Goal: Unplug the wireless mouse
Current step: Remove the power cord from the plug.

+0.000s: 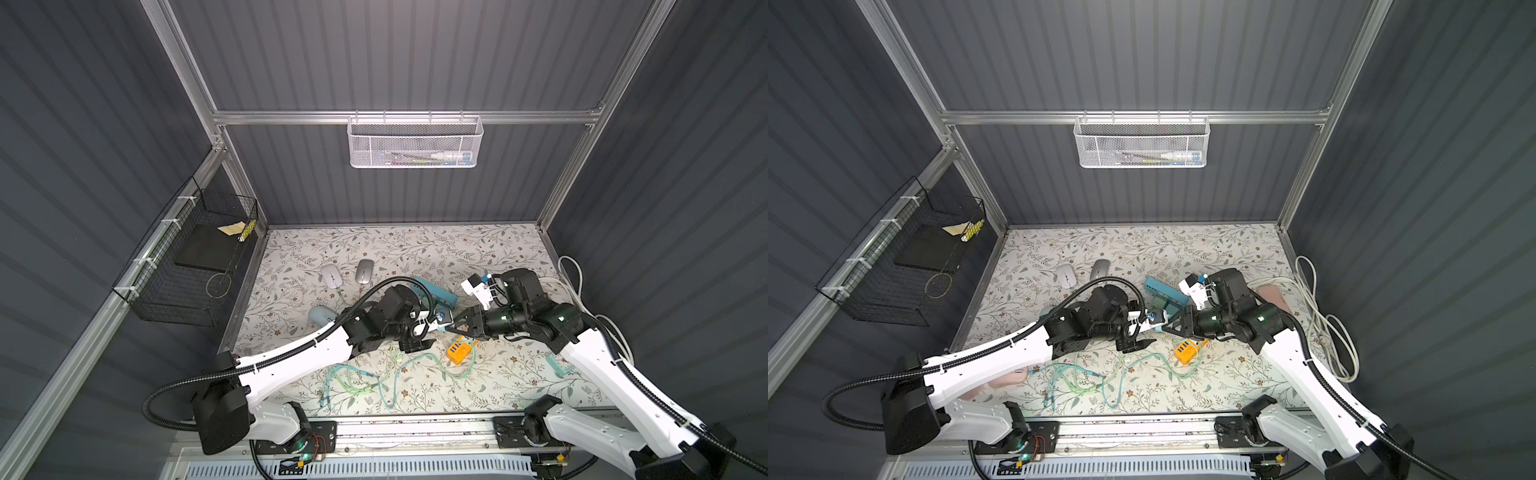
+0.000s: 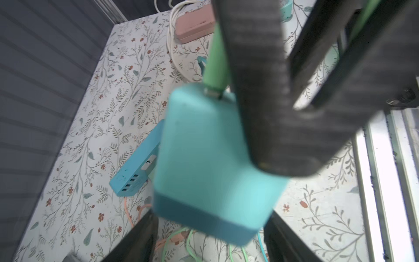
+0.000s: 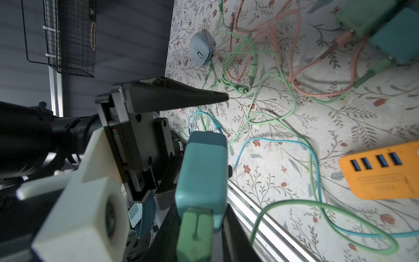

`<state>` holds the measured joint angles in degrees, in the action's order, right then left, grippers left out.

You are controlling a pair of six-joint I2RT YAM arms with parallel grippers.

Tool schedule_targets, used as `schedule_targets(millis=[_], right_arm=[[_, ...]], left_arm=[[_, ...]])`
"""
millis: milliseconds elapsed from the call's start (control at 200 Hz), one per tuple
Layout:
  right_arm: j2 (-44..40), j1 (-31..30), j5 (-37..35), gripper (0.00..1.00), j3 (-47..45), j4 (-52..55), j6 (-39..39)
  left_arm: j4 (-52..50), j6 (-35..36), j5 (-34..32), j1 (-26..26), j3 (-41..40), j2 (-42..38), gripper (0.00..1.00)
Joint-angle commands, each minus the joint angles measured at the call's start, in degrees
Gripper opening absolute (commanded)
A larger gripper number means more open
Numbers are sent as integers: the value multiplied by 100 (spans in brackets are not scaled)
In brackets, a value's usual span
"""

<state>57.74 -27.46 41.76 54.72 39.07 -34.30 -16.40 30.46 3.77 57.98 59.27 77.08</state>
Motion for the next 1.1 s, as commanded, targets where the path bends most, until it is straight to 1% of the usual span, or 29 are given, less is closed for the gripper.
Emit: schedule_targets(millis=[0, 180, 375, 460, 500, 520, 581, 631, 656, 661, 676, 701, 716, 731, 776, 846, 986, 1096], right_arm=[[76, -44, 152, 0, -90, 4, -27], [186, -215, 397, 0, -190, -473, -302], [352, -418, 437, 0, -146, -695, -365], [379, -433, 481, 0, -128, -737, -375], [387, -433, 500, 0, -120, -739, -371], [385, -427, 508, 0, -119, -738, -367], [379, -431, 500, 0, -111, -733, -350], [357, -429, 471, 0, -102, -710, -324], [338, -433, 445, 0, -102, -695, -302], [332, -430, 442, 1, -102, -693, -295], [322, -427, 439, 9, -102, -674, -266], [295, -420, 385, 27, -89, -622, -218], [284, -420, 319, 34, -74, -566, -176], [268, -421, 263, 37, -55, -509, -128], [213, -408, 86, 42, -4, -328, 30], [136, -338, -92, 43, 55, -104, 188], [-12, -136, -30, 43, -4, -75, 188], [0, -108, -21, 37, -14, -88, 148]], left_arm=[[288, 190, -162, -14, -125, -252, 75], [336, 274, 404, -3, -205, -355, 75], [144, 309, 643, 4, -107, -257, 73], [88, 303, 669, 10, -80, -215, 69], [57, 309, 660, 10, -59, -190, 61], [37, 305, 660, 10, -48, -180, 55], [-36, 326, 650, 10, 1, -140, 27], [-151, 378, 668, 5, 67, -91, 0], [-207, 367, 661, 3, 106, -64, 0], [-215, 366, 656, 8, 113, -58, 0], [-251, 366, 660, 8, 128, -52, 0], [-295, 369, 668, 10, 165, -26, 0], [-320, 368, 683, 4, 177, -19, 0], [-335, 369, 686, 3, 183, -2, 0], [-368, 360, 699, 4, 200, 12, 0], [-436, 363, 715, 7, 238, 50, 0], [-606, 370, 704, 7, 336, 154, 0], [-617, 368, 703, 4, 359, 169, 0]])
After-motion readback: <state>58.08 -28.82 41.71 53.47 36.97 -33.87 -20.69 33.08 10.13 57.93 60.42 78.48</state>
